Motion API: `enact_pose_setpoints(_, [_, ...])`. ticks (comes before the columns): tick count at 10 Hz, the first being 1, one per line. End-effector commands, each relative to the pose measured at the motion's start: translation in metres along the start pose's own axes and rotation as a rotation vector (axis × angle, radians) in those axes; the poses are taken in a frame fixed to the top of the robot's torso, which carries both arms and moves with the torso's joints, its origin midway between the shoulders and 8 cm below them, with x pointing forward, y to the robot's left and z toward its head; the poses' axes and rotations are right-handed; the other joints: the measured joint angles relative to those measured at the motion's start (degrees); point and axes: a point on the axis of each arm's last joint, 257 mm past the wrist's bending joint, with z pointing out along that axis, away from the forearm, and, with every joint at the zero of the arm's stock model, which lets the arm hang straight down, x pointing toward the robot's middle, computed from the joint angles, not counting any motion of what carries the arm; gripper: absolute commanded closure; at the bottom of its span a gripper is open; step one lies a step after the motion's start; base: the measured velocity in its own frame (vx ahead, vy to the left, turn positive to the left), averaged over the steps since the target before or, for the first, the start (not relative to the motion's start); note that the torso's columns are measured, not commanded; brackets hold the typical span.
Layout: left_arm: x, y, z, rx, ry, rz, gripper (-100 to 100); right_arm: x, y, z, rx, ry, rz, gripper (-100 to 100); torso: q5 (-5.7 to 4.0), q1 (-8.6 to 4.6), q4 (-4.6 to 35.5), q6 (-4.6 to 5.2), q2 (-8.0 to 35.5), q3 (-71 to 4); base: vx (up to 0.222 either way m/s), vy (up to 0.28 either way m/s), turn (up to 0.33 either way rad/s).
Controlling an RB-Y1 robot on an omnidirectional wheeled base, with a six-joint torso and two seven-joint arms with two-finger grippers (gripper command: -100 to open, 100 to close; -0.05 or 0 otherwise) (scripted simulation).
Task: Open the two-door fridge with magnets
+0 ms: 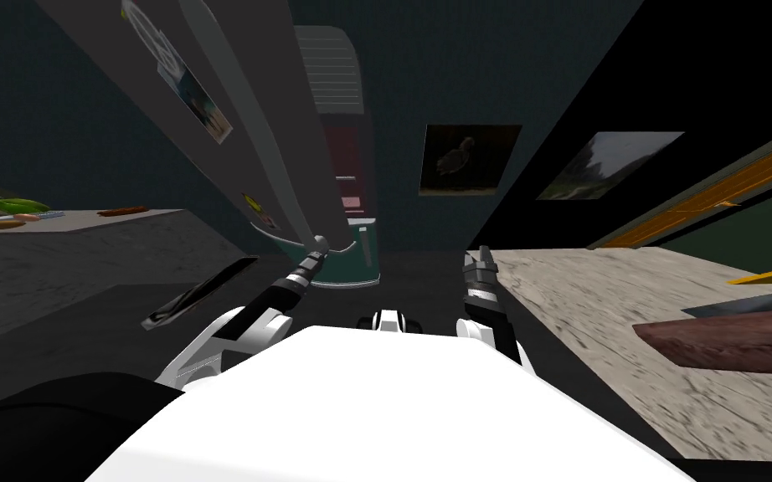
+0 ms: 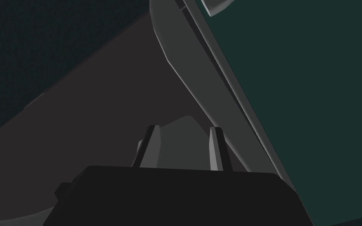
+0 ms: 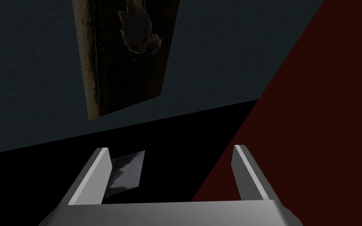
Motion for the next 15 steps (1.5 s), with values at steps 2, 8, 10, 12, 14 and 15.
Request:
enact_pose_setpoints(2, [0.010, -0.014, 0.000, 0.041, 0.036, 0.007, 100, 0.000, 0.000, 0.000, 0.000, 0.000, 0.000, 0, 0.20, 0.37, -0.1, 0.22, 0.3, 0.2, -0.194, 0.236, -0.116])
enact_pose_setpoints(8, [0.032, -0.040, -0.004, 0.119, 0.110, 0.016, 100, 0.000, 0.000, 0.000, 0.000, 0.000, 0.000, 0, 0.06, 0.73, 0.2, -0.14, -0.1, -0.2, -0.198, 0.206, -0.076])
enact_pose_setpoints(10, [0.037, -0.046, -0.006, 0.138, 0.129, 0.017, 100, 0.000, 0.000, 0.000, 0.000, 0.000, 0.000, 0, 0.07, 0.90, 0.2, -0.15, -0.1, -0.2, -0.160, 0.167, -0.064])
enact_pose_setpoints(12, [0.042, -0.052, -0.007, 0.156, 0.148, 0.018, 100, 0.000, 0.000, 0.000, 0.000, 0.000, 0.000, 0, 0.08, 0.84, 0.3, -0.02, 0.4, 0.1, -0.229, 0.215, -0.088])
enact_pose_setpoints(14, [0.042, -0.052, -0.007, 0.156, 0.148, 0.018, 100, 0.000, 0.000, 0.000, 0.000, 0.000, 0.000, 0, -0.09, 0.43, 0.4, -0.14, -0.2, -0.3, -0.035, 0.067, 0.007])
enact_pose_setpoints(15, [0.042, -0.052, -0.007, 0.156, 0.148, 0.018, 100, 0.000, 0.000, 0.000, 0.000, 0.000, 0.000, 0, -0.15, 0.29, 0.3, -0.08, -0.4, -0.5, 0.017, -0.016, 0.012])
